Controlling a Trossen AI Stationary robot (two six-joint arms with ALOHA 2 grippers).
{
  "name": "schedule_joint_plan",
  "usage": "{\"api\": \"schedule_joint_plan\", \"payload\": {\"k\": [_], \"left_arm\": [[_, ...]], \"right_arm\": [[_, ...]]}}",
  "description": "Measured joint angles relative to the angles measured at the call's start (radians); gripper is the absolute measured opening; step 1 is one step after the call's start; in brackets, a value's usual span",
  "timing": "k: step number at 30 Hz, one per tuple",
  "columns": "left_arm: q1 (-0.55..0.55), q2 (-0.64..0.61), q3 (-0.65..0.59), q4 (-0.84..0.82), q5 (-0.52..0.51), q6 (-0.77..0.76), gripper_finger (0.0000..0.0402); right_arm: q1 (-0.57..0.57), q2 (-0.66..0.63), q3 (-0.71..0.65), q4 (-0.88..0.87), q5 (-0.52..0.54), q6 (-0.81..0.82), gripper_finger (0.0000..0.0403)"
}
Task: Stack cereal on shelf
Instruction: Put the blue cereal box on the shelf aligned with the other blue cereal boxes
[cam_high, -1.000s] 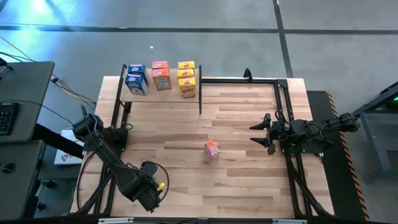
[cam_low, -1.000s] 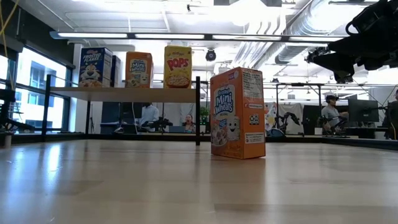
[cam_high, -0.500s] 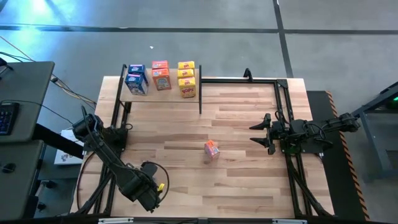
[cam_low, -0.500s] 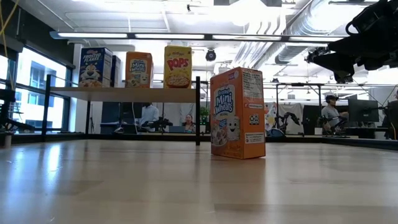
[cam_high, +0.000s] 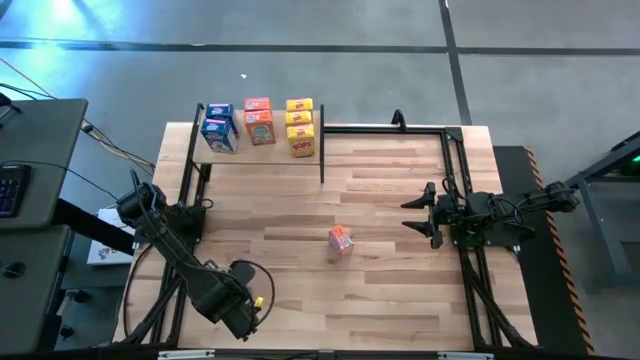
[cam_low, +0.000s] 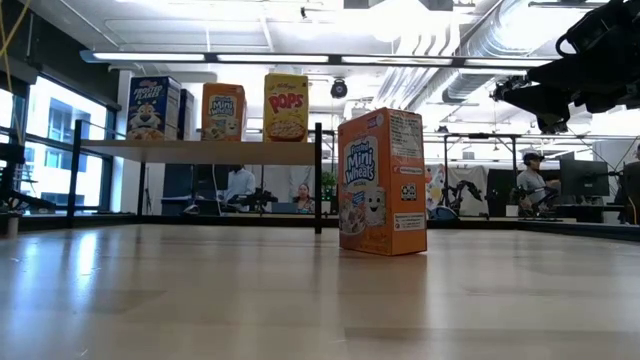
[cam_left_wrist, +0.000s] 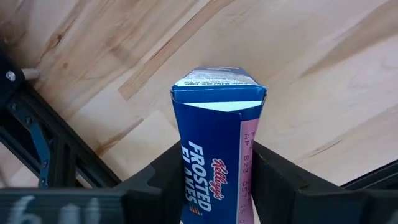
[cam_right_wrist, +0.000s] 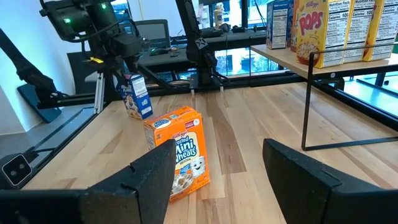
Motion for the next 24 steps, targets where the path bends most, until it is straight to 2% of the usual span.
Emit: {"api": "schedule_joint_plan", "payload": {"k": [8,24], "left_arm": [[0.018,-0.023,0.058,-0.076,-0.032,0.115,0.0129],[0.125,-0.300,0.060,-0.171,-0.186,0.405,0.0129]], "right_arm": [[0.000,0.000,0.000,0.000,0.000,0.000,0.0234],[0.000,0.000,0.000,0.000,0.000,0.000,0.0234]]}}
